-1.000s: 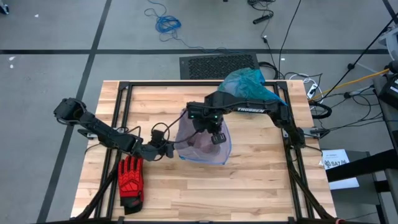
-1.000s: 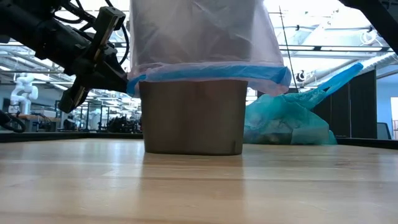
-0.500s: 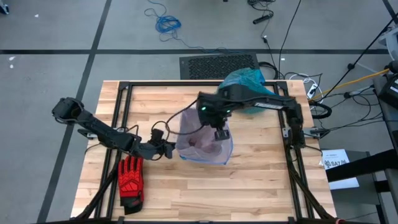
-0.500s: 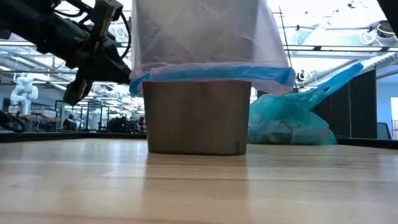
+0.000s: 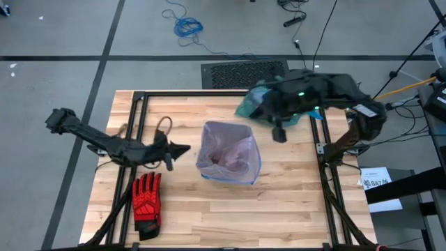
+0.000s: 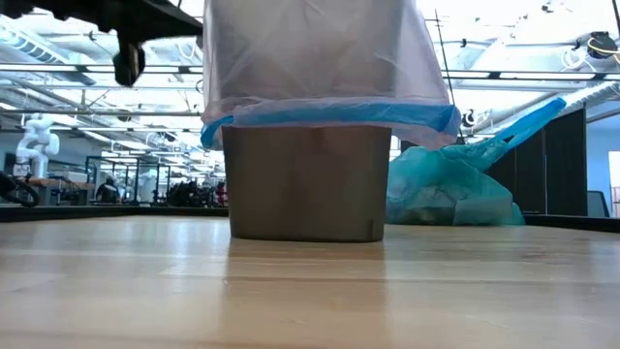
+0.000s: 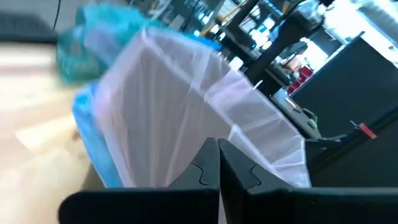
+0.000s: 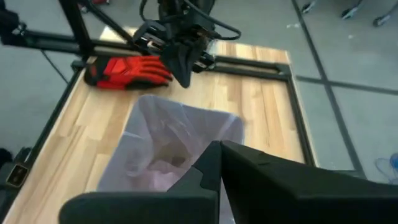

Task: Place trash/remove bag and relplace
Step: Return to Home Position

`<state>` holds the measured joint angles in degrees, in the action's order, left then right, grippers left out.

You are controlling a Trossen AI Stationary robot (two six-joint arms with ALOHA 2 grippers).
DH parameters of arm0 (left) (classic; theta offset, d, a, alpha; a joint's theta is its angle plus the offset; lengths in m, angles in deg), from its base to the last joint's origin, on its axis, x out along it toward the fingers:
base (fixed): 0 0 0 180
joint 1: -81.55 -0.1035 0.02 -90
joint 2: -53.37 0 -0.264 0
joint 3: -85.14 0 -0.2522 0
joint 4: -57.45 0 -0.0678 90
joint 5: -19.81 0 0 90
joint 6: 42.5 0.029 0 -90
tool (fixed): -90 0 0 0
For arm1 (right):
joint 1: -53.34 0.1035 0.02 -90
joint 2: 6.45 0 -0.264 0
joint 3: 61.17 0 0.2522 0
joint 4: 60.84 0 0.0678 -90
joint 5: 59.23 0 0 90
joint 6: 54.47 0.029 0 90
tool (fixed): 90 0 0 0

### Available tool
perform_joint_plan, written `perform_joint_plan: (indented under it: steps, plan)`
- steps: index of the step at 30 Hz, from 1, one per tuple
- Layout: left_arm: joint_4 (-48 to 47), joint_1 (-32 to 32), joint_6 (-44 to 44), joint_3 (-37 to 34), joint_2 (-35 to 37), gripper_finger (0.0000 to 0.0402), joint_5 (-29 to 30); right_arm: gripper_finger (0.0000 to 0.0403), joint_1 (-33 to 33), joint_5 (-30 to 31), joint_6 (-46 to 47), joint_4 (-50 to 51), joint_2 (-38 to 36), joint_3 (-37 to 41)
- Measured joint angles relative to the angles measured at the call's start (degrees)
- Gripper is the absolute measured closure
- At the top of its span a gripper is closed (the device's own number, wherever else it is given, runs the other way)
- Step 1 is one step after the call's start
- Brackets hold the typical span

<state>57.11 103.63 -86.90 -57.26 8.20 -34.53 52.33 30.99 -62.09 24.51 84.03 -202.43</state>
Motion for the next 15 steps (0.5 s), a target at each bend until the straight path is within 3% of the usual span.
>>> perform_joint_plan:
  steps: [8,11,15]
  plan:
    - [-10.73,-2.88,10.22,0.00,14.22,0.0402,0.07,0.0403,0.05,-0.79,-0.40,-1.66,-6.68,4.07]
    - [-11.63,-5.44,14.22,0.00,17.35,0.0402,-1.57,0.0403,-0.03,-2.32,-0.54,-8.92,-11.74,13.81]
    - [-11.40,-9.04,18.97,0.01,18.41,0.0402,-4.32,0.0403,-0.77,-5.22,0.08,-25.88,-20.63,33.38]
